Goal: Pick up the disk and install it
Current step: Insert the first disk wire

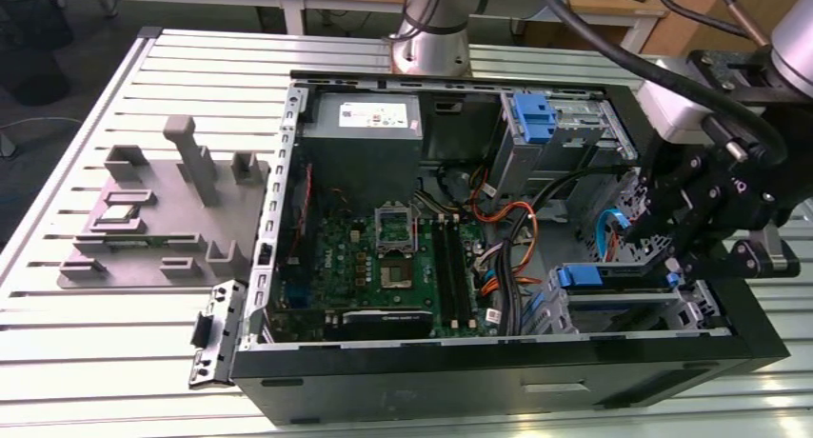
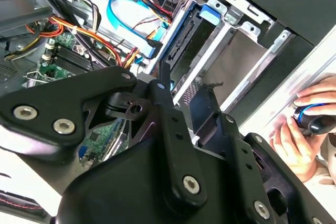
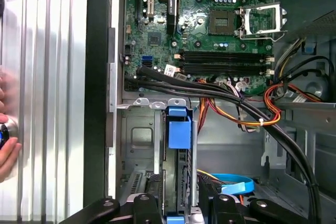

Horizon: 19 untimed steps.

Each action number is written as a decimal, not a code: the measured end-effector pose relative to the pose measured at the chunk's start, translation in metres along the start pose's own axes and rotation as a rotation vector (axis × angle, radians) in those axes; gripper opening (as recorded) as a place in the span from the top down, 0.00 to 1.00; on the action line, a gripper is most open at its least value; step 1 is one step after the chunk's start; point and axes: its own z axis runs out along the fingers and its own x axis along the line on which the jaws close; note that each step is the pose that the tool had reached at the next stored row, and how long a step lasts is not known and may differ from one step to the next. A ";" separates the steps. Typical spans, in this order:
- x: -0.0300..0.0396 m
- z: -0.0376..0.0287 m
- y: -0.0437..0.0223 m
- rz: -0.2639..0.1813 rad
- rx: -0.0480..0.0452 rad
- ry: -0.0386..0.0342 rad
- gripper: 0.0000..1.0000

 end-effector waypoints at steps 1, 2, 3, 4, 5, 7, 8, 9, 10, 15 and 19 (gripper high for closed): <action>-0.0012 -0.0001 0.0000 0.000 0.0000 0.0003 0.58; -0.0037 0.0001 0.0000 0.000 0.0001 0.0001 0.58; -0.0072 0.0001 0.0000 0.000 0.0002 0.0002 0.58; -0.0107 0.0002 -0.0001 0.000 0.0003 0.0003 0.58; -0.0134 0.0003 -0.0001 0.000 0.0004 0.0003 0.58; -0.0167 0.0005 -0.0001 0.000 0.0006 0.0000 0.58; -0.0170 0.0004 -0.0001 0.000 0.0006 0.0002 0.58; -0.0171 0.0005 -0.0003 0.000 0.0006 0.0001 0.58; -0.0171 0.0006 -0.0011 0.000 0.0006 -0.0002 0.58; -0.0175 0.0025 -0.0075 0.000 0.0006 -0.0010 0.58; -0.0182 0.0093 -0.0092 0.000 0.0006 -0.0012 0.58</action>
